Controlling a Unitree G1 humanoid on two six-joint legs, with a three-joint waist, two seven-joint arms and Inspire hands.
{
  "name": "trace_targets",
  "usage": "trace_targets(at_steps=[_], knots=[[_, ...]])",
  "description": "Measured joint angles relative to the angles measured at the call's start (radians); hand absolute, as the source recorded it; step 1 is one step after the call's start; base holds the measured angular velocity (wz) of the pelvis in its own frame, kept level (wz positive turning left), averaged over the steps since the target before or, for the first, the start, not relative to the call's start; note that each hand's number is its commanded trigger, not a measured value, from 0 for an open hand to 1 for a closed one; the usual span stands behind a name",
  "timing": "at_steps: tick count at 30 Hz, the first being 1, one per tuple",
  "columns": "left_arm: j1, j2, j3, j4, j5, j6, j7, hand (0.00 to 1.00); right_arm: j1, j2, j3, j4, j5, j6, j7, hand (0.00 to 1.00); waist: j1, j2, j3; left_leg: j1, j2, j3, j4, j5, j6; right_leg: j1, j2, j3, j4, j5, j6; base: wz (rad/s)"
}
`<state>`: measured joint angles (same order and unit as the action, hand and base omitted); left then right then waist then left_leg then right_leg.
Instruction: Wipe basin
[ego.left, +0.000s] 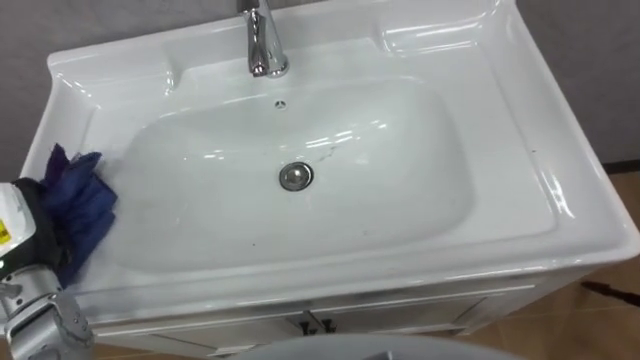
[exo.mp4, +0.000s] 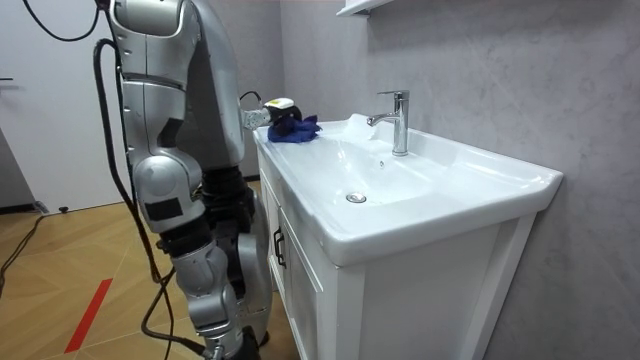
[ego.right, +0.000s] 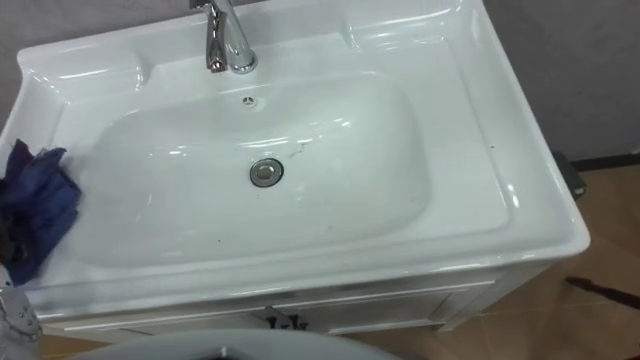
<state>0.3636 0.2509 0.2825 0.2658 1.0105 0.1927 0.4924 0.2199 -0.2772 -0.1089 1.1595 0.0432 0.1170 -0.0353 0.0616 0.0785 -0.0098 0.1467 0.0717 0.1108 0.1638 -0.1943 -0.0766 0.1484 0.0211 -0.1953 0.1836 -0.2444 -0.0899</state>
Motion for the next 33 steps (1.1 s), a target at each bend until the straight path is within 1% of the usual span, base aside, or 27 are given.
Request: trace_targets(at_steps=[2, 9, 15, 19, 22, 24, 26, 27, 28, 29, 33], knots=[[0.000, -0.002, 0.000, 0.001, 0.000, 0.000, 0.007, 0.00, -0.001, 0.000, 0.000, -0.002, 0.000, 0.007, 0.000, 0.00, 0.000, 0.000, -0.0002, 0.000, 0.000, 0.000, 0.000, 0.000, 0.000, 0.000, 0.000, 0.000, 0.000, 0.000, 0.000, 0.00], [-0.001, -0.005, 0.000, 0.003, -0.002, 0.000, 0.008, 0.00, 0.007, 0.000, 0.000, -0.001, -0.010, 0.007, 0.002, 0.00, -0.001, 0.004, -0.0028, 0.000, 0.000, 0.000, 0.001, 0.000, 0.000, 0.000, 0.000, 0.000, 0.002, 0.000, 0.000, 0.00], [-0.009, -0.006, 0.004, -0.002, -0.040, -0.004, 0.018, 0.00, 0.008, 0.001, 0.000, -0.003, -0.014, 0.006, -0.007, 0.00, -0.004, 0.004, -0.0040, 0.004, 0.000, 0.000, 0.001, 0.000, 0.000, 0.004, -0.001, -0.001, 0.002, 0.000, 0.000, 0.00], [-0.011, -0.010, 0.010, -0.027, -0.039, -0.011, 0.016, 0.00, 0.016, 0.003, 0.002, -0.003, -0.014, 0.004, -0.005, 0.00, -0.007, -0.003, -0.0046, 0.003, 0.000, -0.001, 0.001, 0.000, 0.000, 0.004, -0.001, -0.004, 0.001, 0.000, 0.000, 0.02], [-0.020, -0.021, 0.024, -0.064, -0.064, -0.012, 0.015, 0.00, 0.016, 0.003, 0.001, -0.002, -0.015, 0.004, -0.006, 0.00, -0.003, -0.011, -0.0040, 0.000, 0.000, -0.005, 0.003, 0.000, 0.000, 0.004, -0.001, -0.005, 0.001, 0.000, 0.001, 0.02], [-0.024, -0.022, 0.035, -0.079, -0.081, -0.021, 0.015, 0.00, 0.014, 0.004, -0.001, -0.002, -0.014, 0.003, -0.007, 0.00, -0.002, -0.011, -0.0034, 0.000, 0.000, -0.005, 0.004, 0.000, 0.000, 0.005, -0.001, -0.005, 0.000, 0.000, 0.001, 0.00], [-0.029, -0.022, 0.045, -0.099, -0.087, -0.047, 0.022, 0.00, 0.013, 0.013, -0.002, -0.001, -0.014, -0.005, -0.015, 0.00, -0.004, -0.009, -0.0024, 0.000, -0.001, -0.009, 0.005, 0.000, 0.000, 0.010, -0.001, -0.012, -0.002, 0.000, 0.001, 0.07], [-0.030, -0.022, 0.046, -0.109, -0.089, -0.051, 0.024, 0.00, 0.013, 0.017, -0.002, 0.000, -0.013, -0.011, -0.018, 0.00, -0.006, -0.009, -0.0020, -0.001, -0.001, -0.010, 0.005, 0.000, 0.000, 0.009, -0.001, -0.013, -0.003, 0.000, 0.001, 0.06], [-0.031, -0.022, 0.047, -0.136, -0.107, -0.060, 0.024, 0.00, 0.014, 0.024, -0.002, 0.009, -0.013, -0.022, -0.019, 0.00, -0.007, -0.005, 0.0003, -0.002, -0.001, -0.010, 0.005, 0.000, 0.000, 0.010, -0.001, -0.014, -0.006, 0.000, 0.001, 0.03], [-0.031, -0.022, 0.048, -0.158, -0.108, -0.071, 0.026, 0.00, 0.010, 0.030, -0.003, 0.008, -0.012, -0.022, -0.020, 0.00, -0.006, -0.005, -0.0001, -0.004, -0.001, -0.009, 0.005, 0.000, 0.000, 0.010, -0.001, -0.014, -0.010, 0.000, 0.002, 0.00], [-0.032, -0.022, 0.051, -0.212, -0.115, -0.092, 0.032, 0.00, 0.008, 0.049, -0.003, 0.008, -0.005, -0.030, -0.020, 0.00, -0.004, -0.001, 0.0026, -0.006, -0.003, -0.008, 0.003, 0.000, 0.000, 0.009, -0.002, -0.013, -0.015, 0.001, 0.003, 0.00]])
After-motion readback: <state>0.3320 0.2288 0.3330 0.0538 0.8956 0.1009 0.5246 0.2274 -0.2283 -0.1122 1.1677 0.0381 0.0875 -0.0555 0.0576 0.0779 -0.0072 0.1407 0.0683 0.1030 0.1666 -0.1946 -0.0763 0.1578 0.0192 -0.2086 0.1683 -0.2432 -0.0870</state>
